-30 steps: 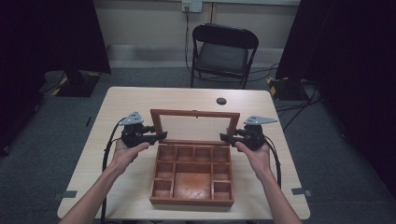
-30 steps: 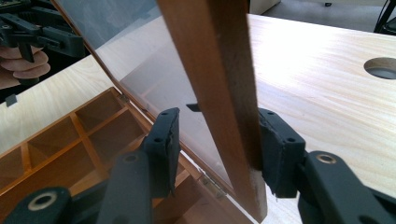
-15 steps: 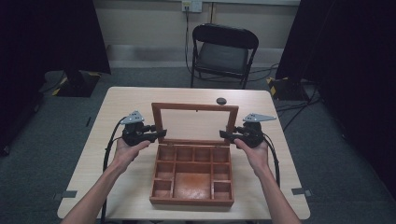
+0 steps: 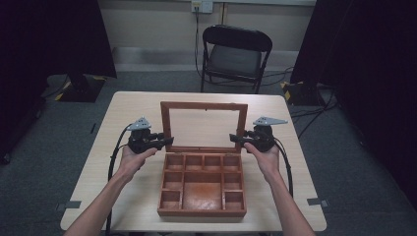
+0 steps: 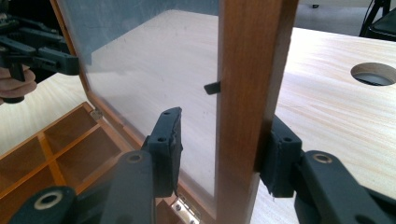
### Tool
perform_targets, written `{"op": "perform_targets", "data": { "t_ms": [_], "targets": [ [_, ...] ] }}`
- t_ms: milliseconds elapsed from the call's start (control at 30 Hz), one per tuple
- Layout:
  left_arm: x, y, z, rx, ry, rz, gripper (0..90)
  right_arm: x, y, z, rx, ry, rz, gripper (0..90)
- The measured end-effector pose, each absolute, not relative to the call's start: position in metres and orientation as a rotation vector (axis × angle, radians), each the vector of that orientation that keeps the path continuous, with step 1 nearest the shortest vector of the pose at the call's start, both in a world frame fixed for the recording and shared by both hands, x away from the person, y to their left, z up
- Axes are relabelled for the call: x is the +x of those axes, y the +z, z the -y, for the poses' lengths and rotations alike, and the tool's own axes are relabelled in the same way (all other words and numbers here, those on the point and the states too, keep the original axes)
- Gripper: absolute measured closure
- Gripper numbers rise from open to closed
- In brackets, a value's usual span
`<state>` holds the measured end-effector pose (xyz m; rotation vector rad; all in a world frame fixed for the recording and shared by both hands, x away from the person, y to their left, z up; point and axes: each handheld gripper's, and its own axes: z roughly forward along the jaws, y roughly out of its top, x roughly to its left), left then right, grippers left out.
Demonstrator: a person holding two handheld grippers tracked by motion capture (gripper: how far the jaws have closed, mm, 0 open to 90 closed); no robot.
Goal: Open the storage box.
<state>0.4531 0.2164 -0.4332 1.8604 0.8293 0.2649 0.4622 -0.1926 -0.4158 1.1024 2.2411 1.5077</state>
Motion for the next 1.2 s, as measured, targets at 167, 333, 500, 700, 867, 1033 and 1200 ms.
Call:
{"op": "perform_targets", "data": {
  "t_ms": [167, 333, 500, 700, 867, 1033, 1200],
  "targets": [
    [0.455, -0.435, -0.217, 1.859, 0.259, -0.837, 67.2, 0.463, -0.418, 0.193, 1.111, 1.514, -2.247, 50.8],
    [0.456, -0.436, -0.217, 1.852, 0.26, -0.853, 67.3, 0.463, -0.424, 0.19, 1.105, 1.462, -2.285, 46.2],
    [0.457, -0.436, -0.216, 1.859, 0.26, -0.858, 67.2, 0.462, -0.43, 0.19, 1.12, 1.439, -2.285, 48.9],
    [0.459, -0.44, -0.217, 1.861, 0.249, -0.874, 65.1, 0.463, -0.44, 0.193, 1.146, 1.422, -2.291, 56.0],
    [0.459, -0.445, -0.217, 1.869, 0.23, -0.879, 60.6, 0.467, -0.442, 0.194, 1.164, 1.435, -2.284, 56.6],
    [0.461, -0.448, -0.215, 1.863, 0.241, -0.899, 59.8, 0.469, -0.444, 0.194, 1.181, 1.433, -2.28, 55.2],
    [0.465, -0.449, -0.215, 1.878, 0.244, -0.92, 63.8, 0.473, -0.447, 0.194, 1.191, 1.445, -2.28, 53.8]
  ]
}}
